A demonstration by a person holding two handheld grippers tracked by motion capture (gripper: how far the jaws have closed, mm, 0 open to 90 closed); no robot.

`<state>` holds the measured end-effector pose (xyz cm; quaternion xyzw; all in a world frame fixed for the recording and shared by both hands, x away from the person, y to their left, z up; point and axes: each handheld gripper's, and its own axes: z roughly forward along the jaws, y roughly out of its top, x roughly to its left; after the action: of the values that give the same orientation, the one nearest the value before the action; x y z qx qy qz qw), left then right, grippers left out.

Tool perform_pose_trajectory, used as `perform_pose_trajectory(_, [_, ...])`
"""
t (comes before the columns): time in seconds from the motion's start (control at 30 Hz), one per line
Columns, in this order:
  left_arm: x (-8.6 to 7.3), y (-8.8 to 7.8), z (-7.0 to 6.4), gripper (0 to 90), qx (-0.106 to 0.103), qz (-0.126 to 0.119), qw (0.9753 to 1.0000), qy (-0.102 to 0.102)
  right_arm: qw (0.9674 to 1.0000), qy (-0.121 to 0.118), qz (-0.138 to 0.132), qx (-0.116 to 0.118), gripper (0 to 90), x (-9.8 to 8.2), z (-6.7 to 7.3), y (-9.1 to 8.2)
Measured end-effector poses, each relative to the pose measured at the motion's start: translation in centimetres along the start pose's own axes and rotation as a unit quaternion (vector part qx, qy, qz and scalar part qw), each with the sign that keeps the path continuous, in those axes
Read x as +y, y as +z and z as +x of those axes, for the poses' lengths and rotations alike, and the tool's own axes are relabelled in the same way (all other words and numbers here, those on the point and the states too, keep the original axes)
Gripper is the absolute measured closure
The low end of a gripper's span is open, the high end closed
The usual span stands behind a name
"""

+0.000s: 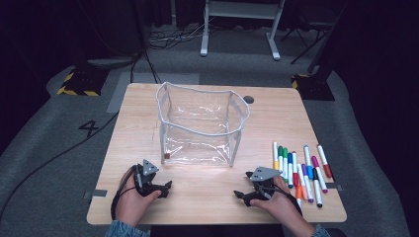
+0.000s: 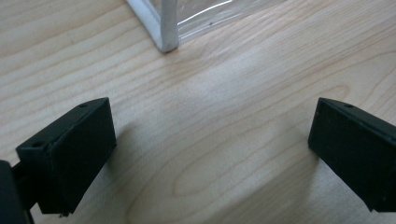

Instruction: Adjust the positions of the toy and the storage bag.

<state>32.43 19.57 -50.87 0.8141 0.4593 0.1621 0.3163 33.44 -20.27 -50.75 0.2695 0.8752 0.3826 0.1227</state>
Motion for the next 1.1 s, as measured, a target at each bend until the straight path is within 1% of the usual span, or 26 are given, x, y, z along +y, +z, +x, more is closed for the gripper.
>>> perform_pose_trajectory(0.03, [0.0, -0.1, 0.1, 3.2, -0.004, 0.0, 1.0, 0.002, 1.0, 0.001, -0.003, 0.002, 21.9, 0.0, 0.0, 0.0])
perform_pose_trajectory(0.07, [0.1, -0.4, 0.3, 9.9, -0.003, -0.003, 1.0, 0.003, 1.0, -0.002, -0.001, 0.003, 29.8, 0.0, -0.1, -0.1])
perform_pose_trajectory(0.1, [0.3, -0.7, 0.5, 19.5, -0.002, 0.004, 1.0, 0.002, 0.9999, -0.006, 0.003, 0.008, 39.1, 0.2, -0.2, -0.4])
perform_pose_trajectory(0.13, [0.4, -1.0, 0.7, 25.3, 0.0, 0.015, 0.9999, -0.001, 0.9998, -0.005, 0.015, 0.016, 38.2, 0.4, -0.4, -0.7])
perform_pose_trajectory(0.17, [0.4, -1.0, 0.7, 26.2, 0.0, 0.015, 0.9999, -0.001, 0.9998, -0.005, 0.015, 0.016, 38.2, 0.4, -0.4, -0.7])
perform_pose_trajectory(0.2, [0.6, -1.4, 1.0, 27.9, 0.007, 0.014, 0.9998, -0.009, 0.9994, 0.007, 0.016, 0.029, 39.1, 0.7, -0.7, -1.0])
perform_pose_trajectory(0.27, [0.8, -2.0, 1.3, 32.6, 0.002, 0.001, 0.9997, -0.023, 0.9992, 0.019, 0.006, 0.036, 40.4, 1.1, -1.0, -1.6])
perform_pose_trajectory(0.3, [1.0, -2.3, 1.6, 32.6, -0.001, -0.007, 0.9996, -0.026, 0.9993, 0.019, 0.007, 0.032, 41.1, 1.4, -1.2, -2.0])
perform_pose_trajectory(0.33, [1.0, -2.3, 1.6, 32.6, -0.001, -0.007, 0.9996, -0.026, 0.9993, 0.019, 0.007, 0.032, 41.1, 1.4, -1.2, -2.0])
perform_pose_trajectory(0.37, [1.4, -3.0, 1.8, 32.6, 0.002, -0.024, 0.9993, -0.029, 0.9995, 0.02, 0.007, 0.022, 43.0, 2.2, -1.7, -2.8])
perform_pose_trajectory(0.43, [2.1, -3.7, 2.0, 32.6, 0.0, -0.038, 0.9989, -0.025, 0.9996, 0.025, 0.0, 0.015, 43.7, 3.1, -2.2, -3.6])
perform_pose_trajectory(0.47, [2.1, -3.7, 2.0, 32.5, 0.0, -0.038, 0.9989, -0.025, 0.9996, 0.025, 0.0, 0.015, 43.7, 3.1, -2.2, -3.6])
perform_pose_trajectory(0.53, [3.1, -4.6, 2.2, 32.1, -0.003, -0.052, 0.9985, -0.018, 0.9994, 0.03, -0.016, 0.012, 45.1, 4.6, -2.8, -4.5])
perform_pose_trajectory(0.57, [3.1, -4.6, 2.2, 32.2, -0.003, -0.052, 0.9985, -0.018, 0.9994, 0.03, -0.016, 0.012, 45.1, 4.6, -2.8, -4.5])
perform_pose_trajectory(0.6, [3.7, -5.2, 2.4, 32.7, 0.0, -0.064, 0.9978, -0.016, 0.9993, 0.03, -0.02, 0.006, 48.0, 5.7, -3.1, -5.0])
perform_pose_trajectory(0.63, [4.1, -5.4, 2.5, 33.8, 0.001, -0.074, 0.9971, -0.018, 0.9993, 0.032, -0.02, 0.001, 50.4, 6.3, -3.3, -5.2])
perform_pose_trajectory(0.67, [4.3, -5.7, 2.6, 34.5, 0.001, -0.087, 0.996, -0.021, 0.999, 0.04, -0.021, -0.001, 52.7, 6.8, -3.4, -5.4])
perform_pose_trajectory(0.77, [5.1, -6.0, 2.7, 34.6, 0.001, -0.122, 0.9922, -0.025, 0.9971, 0.071, -0.027, 0.007, 53.5, 8.3, -4.0, -5.4])
perform_pose_trajectory(0.83, [5.7, -5.8, 2.6, 34.6, -0.001, -0.135, 0.9907, -0.019, 0.997, 0.069, -0.036, -0.002, 56.5, 9.1, -4.4, -5.2])
perform_pose_trajectory(0.87, [5.7, -5.8, 2.6, 34.7, -0.001, -0.135, 0.9907, -0.019, 0.997, 0.069, -0.036, -0.002, 56.5, 9.1, -4.4, -5.2])
perform_pose_trajectory(0.9, [6.2, -5.5, 2.4, 35.0, -0.005, -0.145, 0.9893, -0.014, 0.9971, 0.066, -0.039, -0.002, 61.9, 9.8, -4.6, -4.8])
perform_pose_trajectory(0.93, [6.2, -5.5, 2.4, 36.3, -0.005, -0.145, 0.9893, -0.014, 0.9971, 0.066, -0.039, -0.002, 61.9, 9.8, -4.6, -4.8])
perform_pose_trajectory(0.97, [6.6, -5.2, 2.3, 38.1, -0.011, -0.154, 0.9879, -0.014, 0.9969, 0.064, -0.045, -0.001, 65.9, 10.4, -4.6, -4.3])
perform_pose_trajectory(1.03, [6.9, -4.7, 2.3, 44.0, -0.015, -0.16, 0.9869, -0.013, 0.9972, 0.057, -0.048, -0.003, 70.2, 10.9, -4.6, -3.7])
perform_pose_trajectory(1.07, [7.0, -4.7, 2.3, 53.9, -0.014, -0.149, 0.9888, -0.008, 0.9973, 0.053, -0.051, -0.004, 75.0, 11.1, -4.6, -3.5])
perform_pose_trajectory(1.1, [7.0, -4.7, 2.2, 66.2, -0.006, -0.137, 0.9906, -0.001, 0.9975, 0.051, -0.049, -0.002, 81.0, 11.3, -4.6, -3.3])
